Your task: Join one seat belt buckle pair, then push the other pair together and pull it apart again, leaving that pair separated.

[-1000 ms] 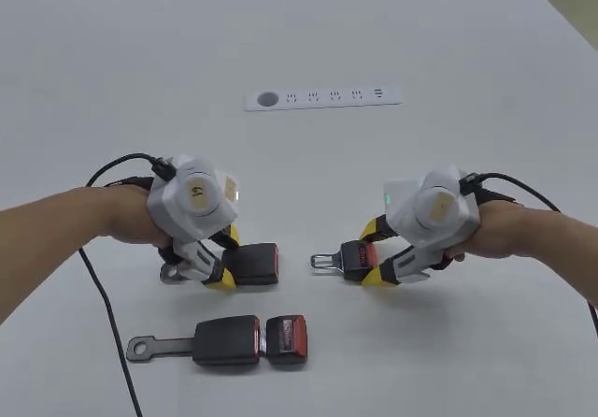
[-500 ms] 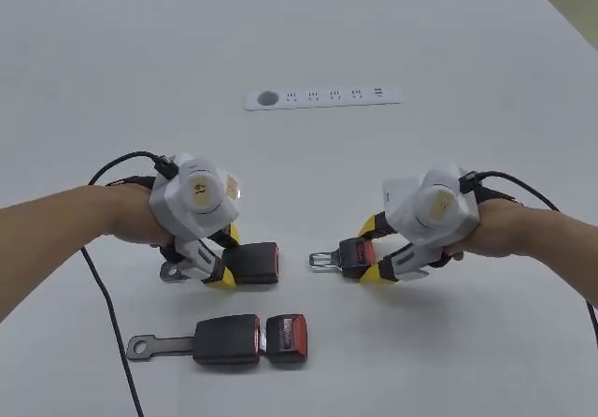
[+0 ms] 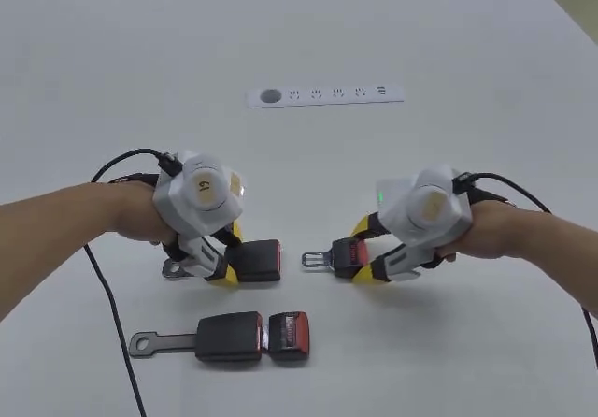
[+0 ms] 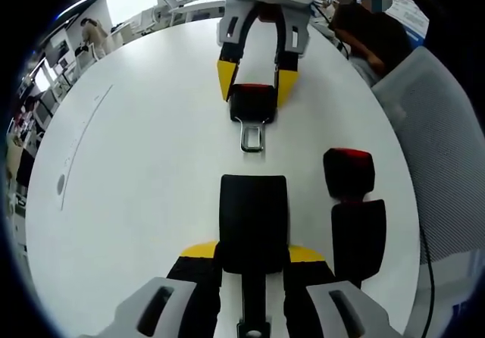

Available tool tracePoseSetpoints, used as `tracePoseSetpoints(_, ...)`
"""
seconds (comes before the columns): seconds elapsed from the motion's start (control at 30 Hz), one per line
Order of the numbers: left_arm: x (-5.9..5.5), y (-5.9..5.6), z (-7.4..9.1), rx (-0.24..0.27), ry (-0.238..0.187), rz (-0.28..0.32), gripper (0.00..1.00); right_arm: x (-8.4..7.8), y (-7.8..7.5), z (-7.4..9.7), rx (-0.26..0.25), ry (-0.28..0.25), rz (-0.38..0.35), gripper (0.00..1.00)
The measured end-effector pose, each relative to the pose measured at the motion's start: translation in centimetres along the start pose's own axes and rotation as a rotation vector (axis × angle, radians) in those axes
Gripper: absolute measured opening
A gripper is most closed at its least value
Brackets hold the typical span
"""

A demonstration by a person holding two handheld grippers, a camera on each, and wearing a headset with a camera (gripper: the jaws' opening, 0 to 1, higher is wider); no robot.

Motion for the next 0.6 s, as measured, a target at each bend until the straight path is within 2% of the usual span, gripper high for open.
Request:
tracePoseSetpoints(0.3,0.1,0.0,0.0,-0.003,0.015,-0.005,0.32,0.9,0.0,-0.7,0.001,-0.009,0.005,0.31)
tracePoseSetpoints(0.6,0.2,-0.1,-0.1,0.002,0.006,0.006,0.32,1.7,0.3,-1.3,0.004,-0.018,0.006,0.31)
Point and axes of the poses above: the centre of the closed fingertips' face, and the gripper's own axes: z roughly backward along the fingers, y roughly to its left, x roughly out of its top, the point moved 5 cm from there along z, roughly backward along the fingers, and after that the axes turned 3 degrees about -z, right-handed, at the moved point
